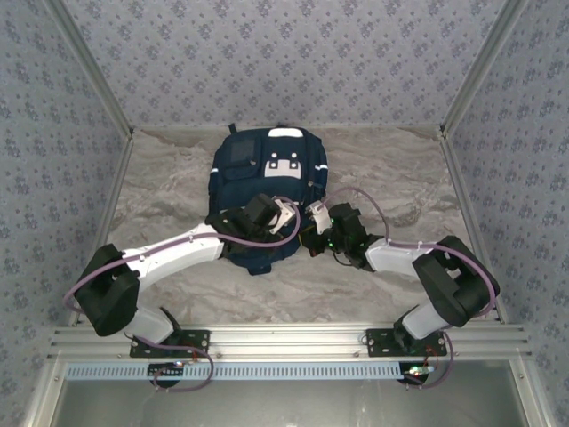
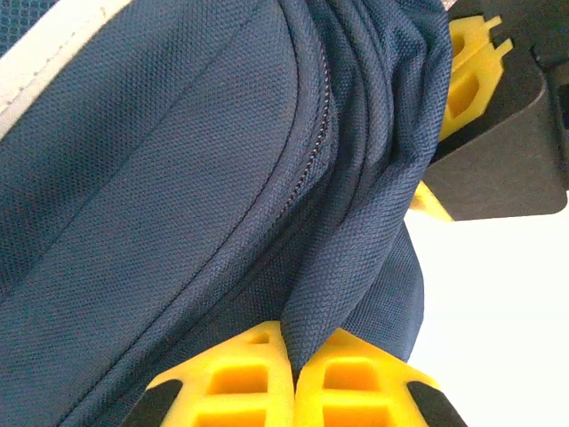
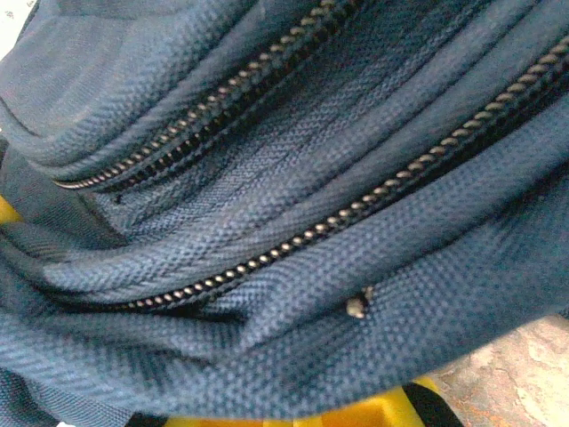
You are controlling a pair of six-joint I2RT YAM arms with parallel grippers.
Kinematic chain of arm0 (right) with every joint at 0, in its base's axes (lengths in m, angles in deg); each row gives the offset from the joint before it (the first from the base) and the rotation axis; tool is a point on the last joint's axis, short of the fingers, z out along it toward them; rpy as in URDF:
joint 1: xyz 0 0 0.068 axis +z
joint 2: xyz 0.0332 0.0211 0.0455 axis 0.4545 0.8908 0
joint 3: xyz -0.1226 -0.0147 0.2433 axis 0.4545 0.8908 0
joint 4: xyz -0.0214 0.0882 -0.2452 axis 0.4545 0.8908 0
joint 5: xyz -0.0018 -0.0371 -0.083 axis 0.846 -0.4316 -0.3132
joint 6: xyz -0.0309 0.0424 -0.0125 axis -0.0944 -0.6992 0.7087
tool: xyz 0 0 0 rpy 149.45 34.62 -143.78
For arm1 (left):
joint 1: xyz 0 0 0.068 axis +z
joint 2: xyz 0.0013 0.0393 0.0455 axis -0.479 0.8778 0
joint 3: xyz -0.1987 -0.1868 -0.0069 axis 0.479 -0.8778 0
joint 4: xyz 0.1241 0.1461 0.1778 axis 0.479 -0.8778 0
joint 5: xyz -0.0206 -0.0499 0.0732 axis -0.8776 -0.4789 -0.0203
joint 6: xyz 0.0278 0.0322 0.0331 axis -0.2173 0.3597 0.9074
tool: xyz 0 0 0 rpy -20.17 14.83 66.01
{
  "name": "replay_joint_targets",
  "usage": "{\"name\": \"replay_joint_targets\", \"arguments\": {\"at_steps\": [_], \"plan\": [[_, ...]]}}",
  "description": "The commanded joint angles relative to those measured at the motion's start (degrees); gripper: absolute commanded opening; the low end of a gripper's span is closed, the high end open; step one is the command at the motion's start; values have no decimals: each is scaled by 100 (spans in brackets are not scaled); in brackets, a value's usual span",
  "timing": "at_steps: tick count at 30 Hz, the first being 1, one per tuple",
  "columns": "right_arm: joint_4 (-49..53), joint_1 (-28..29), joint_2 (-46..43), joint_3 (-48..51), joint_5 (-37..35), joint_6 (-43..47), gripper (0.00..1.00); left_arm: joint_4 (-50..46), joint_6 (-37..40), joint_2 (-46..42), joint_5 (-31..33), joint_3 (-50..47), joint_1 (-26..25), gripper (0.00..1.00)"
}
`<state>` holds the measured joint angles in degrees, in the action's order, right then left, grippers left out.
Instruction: Pack books, pencil case, and school supplies into a backpack
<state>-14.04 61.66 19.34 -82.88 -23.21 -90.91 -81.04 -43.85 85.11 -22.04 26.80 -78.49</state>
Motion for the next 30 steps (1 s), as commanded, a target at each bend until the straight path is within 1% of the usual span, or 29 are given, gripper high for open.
{"name": "replay_joint_targets", "arguments": {"at_steps": [1, 6, 12, 15, 20, 26, 28, 30], "plan": [[255, -186, -4, -160, -215, -150, 0, -75, -177, -368, -252, -11, -24, 0], [508, -569, -188, -187, -397, -200, 0, -135, -174, -368, -227, -43, -84, 0], [761, -1088, -122, -395, -469, -355, 0, -197, -150, -364, -86, -75, -163, 0], [690, -1381, -96, -431, -440, -487, 0, -232, -125, -394, -47, -75, -181, 0], [745, -1667, 333, -901, -276, -541, 0, -212, -34, -316, -54, -27, -309, 0], [871, -1940, 1108, -1540, -343, -782, 1, -169, 60, -86, -84, 75, -512, 0], [872, -1981, 1174, -1596, -238, -900, 16, -119, 82, -9, -141, 106, -566, 0], [715, -1942, 926, -1430, -420, -928, 29, -80, 91, 93, -188, 176, -631, 0]]}}
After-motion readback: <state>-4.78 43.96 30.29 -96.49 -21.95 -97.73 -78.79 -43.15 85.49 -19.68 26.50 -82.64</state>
